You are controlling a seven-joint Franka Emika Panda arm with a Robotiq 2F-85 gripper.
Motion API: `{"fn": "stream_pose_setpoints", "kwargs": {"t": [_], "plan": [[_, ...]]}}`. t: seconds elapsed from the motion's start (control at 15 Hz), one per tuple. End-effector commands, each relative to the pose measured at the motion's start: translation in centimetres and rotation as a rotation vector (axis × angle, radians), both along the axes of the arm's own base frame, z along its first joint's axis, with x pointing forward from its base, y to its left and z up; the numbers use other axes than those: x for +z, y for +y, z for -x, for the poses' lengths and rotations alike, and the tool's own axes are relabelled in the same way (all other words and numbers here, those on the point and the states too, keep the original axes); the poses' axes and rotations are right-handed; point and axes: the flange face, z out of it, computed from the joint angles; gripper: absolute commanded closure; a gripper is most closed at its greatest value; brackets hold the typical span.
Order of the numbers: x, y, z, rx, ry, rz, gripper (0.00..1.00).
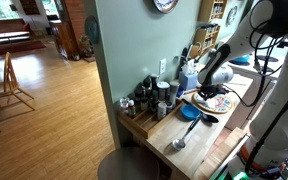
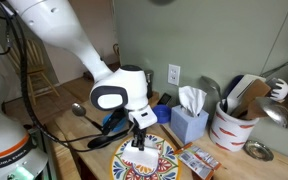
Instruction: Lift the paper towel on the yellow chopping board, dip it in water in the blue bowl to the left, the wipe the board and the put it on the cupboard to the right
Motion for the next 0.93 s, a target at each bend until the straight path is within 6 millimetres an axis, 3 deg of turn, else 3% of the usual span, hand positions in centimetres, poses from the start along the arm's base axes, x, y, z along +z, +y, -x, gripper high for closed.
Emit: {"fn": "stream_pose_setpoints", "kwargs": {"t": [0.0, 0.47, 0.87], "plan": [[0.1, -0.6, 2.8, -0.009, 0.074, -0.082, 0.99], [-1.4, -5.6, 5.7, -0.160, 0.173, 0.022, 0.99], [-1.5, -7.1, 4.3, -0.291, 0.090, 0.121, 0.99]]}}
